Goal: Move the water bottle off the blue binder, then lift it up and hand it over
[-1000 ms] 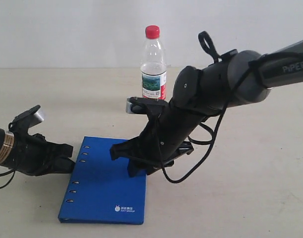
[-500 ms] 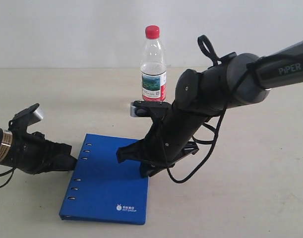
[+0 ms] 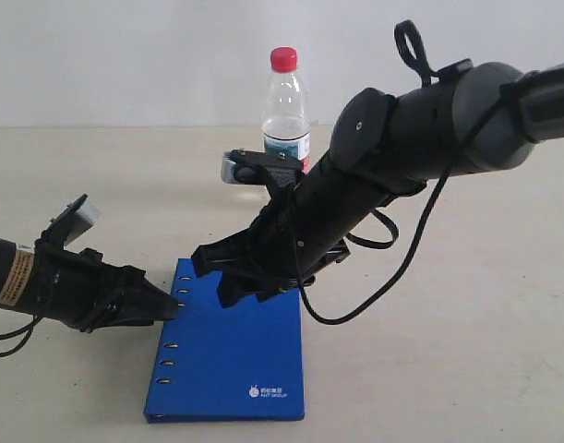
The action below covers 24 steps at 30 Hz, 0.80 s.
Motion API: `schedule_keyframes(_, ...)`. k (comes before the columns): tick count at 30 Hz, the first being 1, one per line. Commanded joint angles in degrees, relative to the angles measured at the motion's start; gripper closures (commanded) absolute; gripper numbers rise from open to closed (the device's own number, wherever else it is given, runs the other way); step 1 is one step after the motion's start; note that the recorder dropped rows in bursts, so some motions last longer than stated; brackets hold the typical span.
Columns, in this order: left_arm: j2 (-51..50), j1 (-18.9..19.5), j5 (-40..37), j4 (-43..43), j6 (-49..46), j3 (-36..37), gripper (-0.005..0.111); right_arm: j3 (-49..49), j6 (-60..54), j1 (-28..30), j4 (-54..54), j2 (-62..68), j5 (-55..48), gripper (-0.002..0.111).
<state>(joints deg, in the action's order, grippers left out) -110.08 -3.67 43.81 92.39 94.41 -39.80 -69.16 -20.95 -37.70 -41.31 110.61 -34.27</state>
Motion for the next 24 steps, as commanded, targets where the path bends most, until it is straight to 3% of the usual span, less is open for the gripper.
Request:
schedule_keyframes(1, -0.1, -0.3, -0.3, -0.8, -0.4, 0.2, 0.061, -0.1, 2.5, 0.7, 5.6, -0.5, -1.7, 0.075)
schedule_keyframes(5, -0.4, -0.3, -0.6, 0.1, -0.2, 0.2, 0.061, -0.1, 13.7, 0.7, 18.4, -0.6, -2.0, 0.078)
schedule_keyframes(11, -0.4, -0.3, -4.4, 1.2, 2.4, 0.2, 0.061, -0.1, 18.5, 0.6, 24.8, 2.2, -2.9, 0.108)
schedule_keyframes(24, -0.4, -0.3, 4.1, 1.6, 0.2, 0.2, 0.061, -0.1, 17.6, 0.6, 27.1, 9.5, -4.4, 0.108)
